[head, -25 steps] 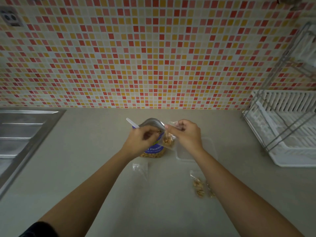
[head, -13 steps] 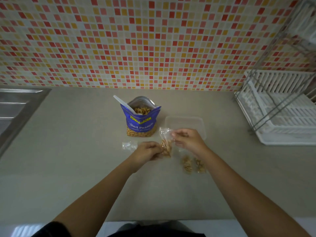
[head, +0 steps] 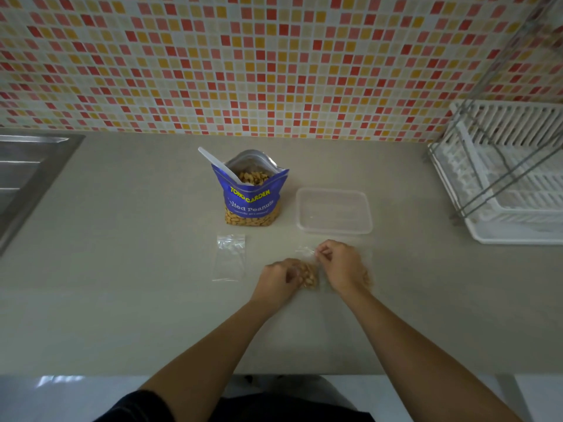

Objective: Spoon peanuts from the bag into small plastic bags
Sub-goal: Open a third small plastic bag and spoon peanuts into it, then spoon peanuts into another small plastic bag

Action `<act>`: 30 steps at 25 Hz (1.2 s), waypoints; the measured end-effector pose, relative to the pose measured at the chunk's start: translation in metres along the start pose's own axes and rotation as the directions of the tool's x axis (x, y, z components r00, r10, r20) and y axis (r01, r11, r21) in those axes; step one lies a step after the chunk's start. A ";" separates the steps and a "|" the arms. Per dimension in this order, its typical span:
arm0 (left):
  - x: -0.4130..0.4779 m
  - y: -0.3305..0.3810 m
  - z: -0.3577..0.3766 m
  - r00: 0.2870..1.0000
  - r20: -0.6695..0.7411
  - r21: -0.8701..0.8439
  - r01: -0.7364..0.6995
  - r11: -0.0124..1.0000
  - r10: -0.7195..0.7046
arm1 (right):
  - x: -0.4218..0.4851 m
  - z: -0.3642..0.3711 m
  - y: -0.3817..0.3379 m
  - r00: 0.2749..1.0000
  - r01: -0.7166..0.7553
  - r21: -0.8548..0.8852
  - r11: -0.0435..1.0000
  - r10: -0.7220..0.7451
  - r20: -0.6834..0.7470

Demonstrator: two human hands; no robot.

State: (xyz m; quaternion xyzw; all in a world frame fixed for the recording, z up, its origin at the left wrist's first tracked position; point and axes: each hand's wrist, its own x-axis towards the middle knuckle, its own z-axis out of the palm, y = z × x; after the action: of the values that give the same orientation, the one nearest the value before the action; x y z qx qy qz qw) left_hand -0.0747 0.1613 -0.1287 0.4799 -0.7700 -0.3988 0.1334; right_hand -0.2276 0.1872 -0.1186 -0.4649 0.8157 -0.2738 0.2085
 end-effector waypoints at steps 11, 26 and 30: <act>0.012 -0.056 -0.084 0.954 -0.298 0.154 0.026 0.988 0.021 | -0.003 0.042 -0.050 0.935 0.333 -0.029 0.942 -0.326 0.142; 0.036 -0.093 -0.121 0.998 0.006 0.372 -0.059 0.927 0.061 | -0.016 0.103 -0.089 0.911 0.230 -0.114 0.966 -0.173 0.374; 0.034 -0.095 -0.121 0.997 0.030 0.381 -0.081 0.921 0.076 | -0.016 0.103 -0.091 0.922 0.211 -0.098 0.973 -0.164 0.351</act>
State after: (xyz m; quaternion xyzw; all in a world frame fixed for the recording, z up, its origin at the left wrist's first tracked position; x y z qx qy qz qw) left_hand 0.0394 0.0531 -0.1268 0.4625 -0.8525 -0.2388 0.0477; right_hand -0.1003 0.1376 -0.1375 -0.5942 0.7355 -0.1527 0.2873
